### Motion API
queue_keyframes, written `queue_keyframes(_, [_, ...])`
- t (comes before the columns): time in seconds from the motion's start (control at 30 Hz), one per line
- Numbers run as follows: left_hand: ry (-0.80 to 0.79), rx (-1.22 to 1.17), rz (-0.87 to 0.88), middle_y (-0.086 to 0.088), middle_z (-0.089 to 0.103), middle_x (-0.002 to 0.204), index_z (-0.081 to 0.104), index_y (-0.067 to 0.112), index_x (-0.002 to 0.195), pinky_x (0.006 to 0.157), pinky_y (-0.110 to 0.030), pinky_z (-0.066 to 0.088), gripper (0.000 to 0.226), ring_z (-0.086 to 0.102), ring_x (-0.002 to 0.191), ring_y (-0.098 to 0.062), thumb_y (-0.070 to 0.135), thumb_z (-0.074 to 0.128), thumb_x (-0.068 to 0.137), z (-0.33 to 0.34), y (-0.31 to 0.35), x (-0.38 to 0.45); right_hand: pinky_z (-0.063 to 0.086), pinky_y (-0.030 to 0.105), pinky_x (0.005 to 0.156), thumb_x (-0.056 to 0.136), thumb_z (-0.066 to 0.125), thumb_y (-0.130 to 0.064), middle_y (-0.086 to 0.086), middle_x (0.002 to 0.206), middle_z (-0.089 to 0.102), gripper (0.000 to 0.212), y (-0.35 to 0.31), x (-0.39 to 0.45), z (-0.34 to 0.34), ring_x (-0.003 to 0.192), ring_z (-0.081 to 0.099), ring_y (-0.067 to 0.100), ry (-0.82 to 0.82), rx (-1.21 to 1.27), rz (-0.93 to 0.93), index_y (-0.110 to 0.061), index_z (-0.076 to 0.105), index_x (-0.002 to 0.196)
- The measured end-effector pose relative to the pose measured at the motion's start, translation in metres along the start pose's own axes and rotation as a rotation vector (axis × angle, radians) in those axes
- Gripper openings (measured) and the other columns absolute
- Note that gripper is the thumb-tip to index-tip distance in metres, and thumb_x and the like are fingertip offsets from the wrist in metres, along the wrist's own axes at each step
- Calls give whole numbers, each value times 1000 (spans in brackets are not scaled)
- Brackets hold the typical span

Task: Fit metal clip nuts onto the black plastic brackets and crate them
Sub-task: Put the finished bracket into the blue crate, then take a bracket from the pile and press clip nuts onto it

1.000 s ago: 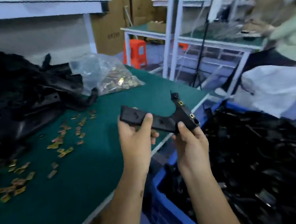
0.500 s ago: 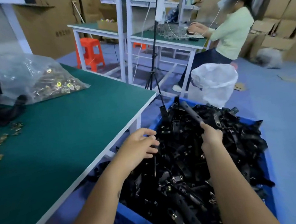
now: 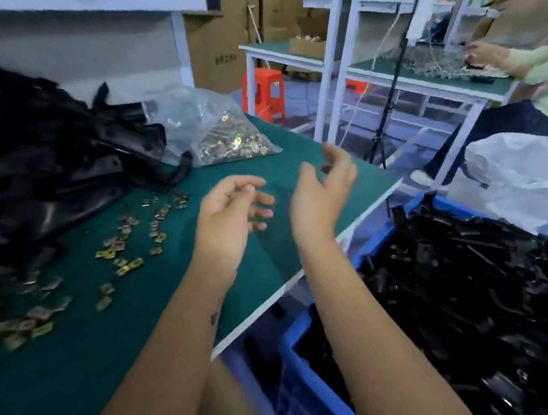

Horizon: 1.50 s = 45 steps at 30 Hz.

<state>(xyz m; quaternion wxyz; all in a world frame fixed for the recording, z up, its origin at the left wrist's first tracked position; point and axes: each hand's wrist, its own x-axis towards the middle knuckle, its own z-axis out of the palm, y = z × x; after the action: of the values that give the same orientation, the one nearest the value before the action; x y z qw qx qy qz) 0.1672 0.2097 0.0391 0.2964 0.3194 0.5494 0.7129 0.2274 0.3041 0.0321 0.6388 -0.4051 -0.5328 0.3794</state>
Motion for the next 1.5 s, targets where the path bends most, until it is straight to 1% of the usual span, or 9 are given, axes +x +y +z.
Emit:
queue_keyframes(0.27, [469, 307, 199, 1, 68, 79, 64, 25, 89, 62, -25, 50, 28, 63, 70, -11, 7, 45, 101, -158, 14, -10, 44, 42, 99, 89, 55, -8, 2, 123, 48, 29, -23, -126, 136, 117, 47, 19, -712, -47, -74, -16, 59, 117])
queue_keyframes(0.43, [707, 445, 194, 3, 64, 78, 60, 28, 88, 69, -22, 48, 31, 59, 67, -4, 4, 45, 100, -230, 16, -30, 47, 45, 95, 95, 51, -21, -6, 127, 45, 32, -20, -158, 187, 115, 47, 15, -857, -130, -86, -25, 50, 127])
queue_keyframes(0.53, [771, 389, 158, 3, 64, 73, 63, 24, 86, 64, -20, 49, 30, 58, 64, -5, 4, 45, 100, -246, 12, -33, 47, 41, 94, 93, 51, -43, -9, 119, 45, 40, -19, -170, 206, 110, 46, 13, -917, -156, -144, -35, 47, 132])
queue_keyframes(0.67, [805, 309, 106, 8, 66, 66, 66, 22, 85, 57, -14, 46, 30, 59, 62, -4, 6, 46, 99, -251, 10, -22, 42, 36, 96, 82, 65, -57, -2, 128, 48, 62, -10, -171, 216, 119, 38, 22, -950, -413, -434, -32, 49, 137])
queue_keyframes(0.9, [805, 313, 102, 9, 66, 65, 66, 22, 83, 55, -14, 45, 32, 57, 59, -2, 4, 45, 98, -251, 8, -17, 41, 34, 92, 79, 77, -39, 2, 126, 47, 64, -9, -159, 201, 122, 36, 24, -911, -460, -475, -27, 49, 135])
queue_keyframes(1.1, [798, 85, 242, 5, 67, 67, 68, 15, 84, 58, -22, 53, 32, 63, 63, -10, 0, 43, 97, -249, 19, -26, 47, 24, 88, 75, 76, -10, -4, 117, 49, 65, -34, -169, 182, 109, 51, 14, -674, 170, -436, -20, 42, 129])
queue_keyframes(1.3, [401, -265, 1, -2, 75, 108, 80, 21, 97, 97, -34, 53, 48, 69, 106, -17, 45, 38, 101, -241, 32, -33, 48, 10, 82, 79, 68, -13, -26, 108, 58, 53, -49, -206, 174, 100, 61, -3, -906, 426, -296, -30, 45, 123])
queue_keyframes(1.43, [403, -485, 65, -12, 66, 129, 66, 11, 126, 98, -32, 54, 47, 64, 118, -22, 36, 56, 88, -242, 42, -40, 56, 29, 81, 79, 69, -8, -14, 133, 50, 45, -45, -212, 174, 107, 60, 10, -962, 287, -600, -25, 53, 118])
queue_keyframes(1.5, [434, -421, 169, -7, 73, 113, 68, 13, 116, 84, -28, 57, 27, 70, 103, -17, 24, 51, 98, -245, 43, -40, 53, 27, 70, 80, 70, -9, -6, 139, 41, 49, -44, -214, 174, 103, 55, 15, -904, 173, -786, -19, 53, 125])
